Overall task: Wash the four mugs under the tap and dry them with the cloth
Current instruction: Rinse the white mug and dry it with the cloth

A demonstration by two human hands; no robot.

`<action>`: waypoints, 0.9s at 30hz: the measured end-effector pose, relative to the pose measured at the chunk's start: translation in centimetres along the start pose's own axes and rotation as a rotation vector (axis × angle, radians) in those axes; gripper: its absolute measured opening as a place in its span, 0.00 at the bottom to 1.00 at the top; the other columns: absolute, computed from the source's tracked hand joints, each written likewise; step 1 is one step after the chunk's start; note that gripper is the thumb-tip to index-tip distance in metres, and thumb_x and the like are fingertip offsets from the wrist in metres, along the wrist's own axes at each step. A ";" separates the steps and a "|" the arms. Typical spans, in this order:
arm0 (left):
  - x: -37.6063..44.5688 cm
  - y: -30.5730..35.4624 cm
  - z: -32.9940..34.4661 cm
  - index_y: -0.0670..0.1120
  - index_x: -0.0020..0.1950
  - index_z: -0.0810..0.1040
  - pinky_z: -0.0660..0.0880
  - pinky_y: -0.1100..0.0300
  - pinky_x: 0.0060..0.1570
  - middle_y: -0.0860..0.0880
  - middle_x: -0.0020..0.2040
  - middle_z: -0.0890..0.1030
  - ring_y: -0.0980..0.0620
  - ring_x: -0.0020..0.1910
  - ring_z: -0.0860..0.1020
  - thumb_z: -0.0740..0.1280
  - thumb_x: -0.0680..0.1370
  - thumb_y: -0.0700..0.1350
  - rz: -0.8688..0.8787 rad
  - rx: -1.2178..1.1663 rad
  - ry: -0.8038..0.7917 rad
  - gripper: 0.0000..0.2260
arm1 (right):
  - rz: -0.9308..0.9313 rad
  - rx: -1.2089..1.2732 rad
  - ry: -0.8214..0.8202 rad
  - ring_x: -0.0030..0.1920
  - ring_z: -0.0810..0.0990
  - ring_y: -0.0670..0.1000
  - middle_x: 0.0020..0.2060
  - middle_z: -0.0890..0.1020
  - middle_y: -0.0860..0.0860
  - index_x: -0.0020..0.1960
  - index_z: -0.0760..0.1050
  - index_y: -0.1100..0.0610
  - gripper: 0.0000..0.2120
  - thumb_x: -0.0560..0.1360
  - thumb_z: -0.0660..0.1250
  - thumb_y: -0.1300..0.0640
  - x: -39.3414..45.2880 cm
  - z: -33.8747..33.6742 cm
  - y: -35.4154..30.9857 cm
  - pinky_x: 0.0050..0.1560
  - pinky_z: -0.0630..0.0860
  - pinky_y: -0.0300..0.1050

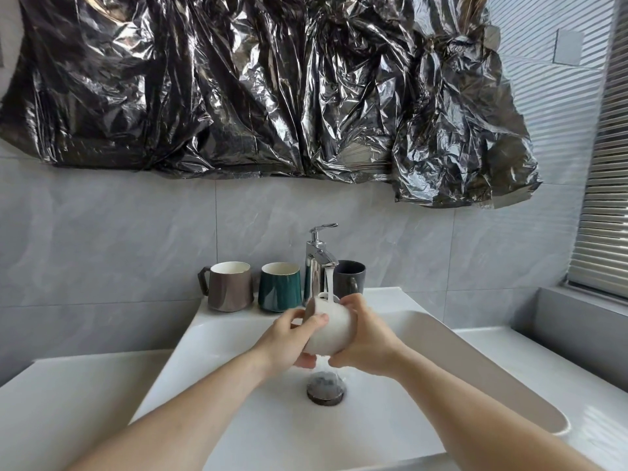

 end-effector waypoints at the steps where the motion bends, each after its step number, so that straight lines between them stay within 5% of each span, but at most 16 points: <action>1: 0.1 0.1 -0.1 0.50 0.67 0.75 0.86 0.48 0.50 0.43 0.61 0.81 0.46 0.48 0.87 0.74 0.64 0.65 0.013 -0.025 0.007 0.35 | 0.015 0.032 -0.012 0.49 0.81 0.51 0.56 0.74 0.47 0.63 0.62 0.45 0.42 0.57 0.82 0.61 0.0 0.2 0.0 0.34 0.81 0.41; 4: -0.1 0.3 -0.2 0.52 0.64 0.75 0.86 0.49 0.51 0.45 0.62 0.79 0.47 0.57 0.84 0.73 0.66 0.58 0.040 -0.038 -0.011 0.28 | 0.050 0.181 -0.057 0.52 0.85 0.59 0.60 0.74 0.50 0.66 0.59 0.45 0.51 0.51 0.82 0.58 0.2 0.9 0.4 0.42 0.86 0.54; 7: -0.4 0.3 -0.2 0.52 0.64 0.74 0.86 0.49 0.51 0.47 0.62 0.78 0.49 0.57 0.83 0.72 0.66 0.55 0.048 -0.032 -0.026 0.27 | 0.066 0.271 -0.105 0.52 0.85 0.53 0.61 0.76 0.49 0.79 0.47 0.44 0.64 0.56 0.84 0.65 0.1 1.3 0.5 0.41 0.85 0.45; 9: -0.5 0.5 -0.2 0.52 0.66 0.74 0.86 0.48 0.52 0.47 0.63 0.78 0.49 0.57 0.82 0.72 0.67 0.53 0.063 -0.034 -0.039 0.27 | 0.071 0.251 -0.087 0.52 0.85 0.51 0.60 0.78 0.51 0.77 0.55 0.51 0.58 0.57 0.84 0.67 0.1 1.0 0.7 0.45 0.86 0.48; 12: -0.6 0.4 0.2 0.55 0.68 0.72 0.86 0.49 0.53 0.49 0.65 0.76 0.48 0.59 0.81 0.72 0.66 0.50 0.056 -0.003 -0.081 0.29 | 0.062 0.110 -0.069 0.43 0.82 0.50 0.52 0.80 0.53 0.59 0.67 0.53 0.40 0.56 0.84 0.64 -0.2 0.7 0.6 0.45 0.86 0.52; 16: -0.6 0.4 0.5 0.58 0.74 0.69 0.83 0.50 0.60 0.54 0.67 0.75 0.52 0.60 0.79 0.72 0.67 0.53 0.045 0.044 -0.100 0.34 | 0.014 0.010 -0.034 0.41 0.77 0.50 0.52 0.77 0.52 0.56 0.64 0.50 0.37 0.56 0.83 0.62 -0.2 0.5 0.3 0.31 0.77 0.43; 21: -0.5 0.2 0.6 0.63 0.80 0.62 0.81 0.55 0.60 0.57 0.72 0.72 0.55 0.62 0.80 0.71 0.79 0.59 0.072 0.151 -0.108 0.32 | -0.070 -0.145 0.055 0.51 0.76 0.51 0.54 0.73 0.46 0.55 0.63 0.47 0.37 0.55 0.82 0.59 0.4 -0.5 0.4 0.36 0.72 0.37; 27: -0.4 0.2 0.3 0.60 0.73 0.67 0.83 0.51 0.58 0.56 0.67 0.74 0.50 0.58 0.83 0.71 0.80 0.57 0.073 0.192 -0.080 0.23 | -0.146 -0.272 0.048 0.49 0.72 0.51 0.53 0.70 0.46 0.55 0.60 0.50 0.33 0.61 0.78 0.63 0.1 -0.1 -0.3 0.39 0.73 0.40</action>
Point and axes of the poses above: each hand's wrist, its own x-axis towards the middle knuckle, its own z-axis out of the palm, y = z × x, the point moved 8 cm from there along x, towards the middle knuckle
